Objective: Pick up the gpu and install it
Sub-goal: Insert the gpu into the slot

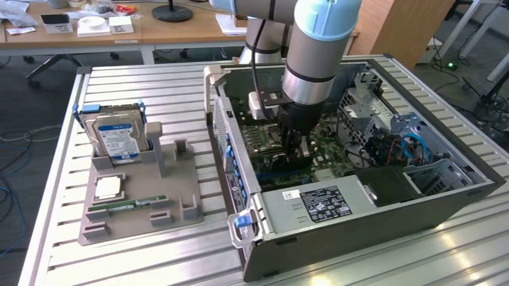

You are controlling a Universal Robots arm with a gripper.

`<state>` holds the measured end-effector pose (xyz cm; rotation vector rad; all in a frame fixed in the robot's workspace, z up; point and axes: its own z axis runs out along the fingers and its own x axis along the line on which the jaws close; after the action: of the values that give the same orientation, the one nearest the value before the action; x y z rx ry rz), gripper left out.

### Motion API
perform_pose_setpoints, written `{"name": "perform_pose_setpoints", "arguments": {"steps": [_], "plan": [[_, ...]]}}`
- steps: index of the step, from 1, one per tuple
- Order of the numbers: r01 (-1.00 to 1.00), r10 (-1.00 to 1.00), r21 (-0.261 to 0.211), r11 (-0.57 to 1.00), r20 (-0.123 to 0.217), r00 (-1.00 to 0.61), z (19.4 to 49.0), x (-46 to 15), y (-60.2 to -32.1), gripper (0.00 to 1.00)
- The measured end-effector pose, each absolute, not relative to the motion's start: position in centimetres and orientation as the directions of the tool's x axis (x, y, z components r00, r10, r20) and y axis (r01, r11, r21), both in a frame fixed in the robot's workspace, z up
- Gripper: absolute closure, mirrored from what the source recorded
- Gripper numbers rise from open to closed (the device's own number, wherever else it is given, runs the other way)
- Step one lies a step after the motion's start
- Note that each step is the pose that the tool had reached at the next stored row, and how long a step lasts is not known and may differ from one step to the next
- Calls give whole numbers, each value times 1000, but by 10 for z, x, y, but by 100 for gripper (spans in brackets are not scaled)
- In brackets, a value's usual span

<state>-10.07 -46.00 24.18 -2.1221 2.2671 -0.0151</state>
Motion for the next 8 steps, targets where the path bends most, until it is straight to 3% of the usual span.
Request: {"name": "perform_pose_setpoints", "arguments": {"steps": [8], "plan": [[-997,-998,-32,66,-21,-66,240,-101,-460,73]]}}
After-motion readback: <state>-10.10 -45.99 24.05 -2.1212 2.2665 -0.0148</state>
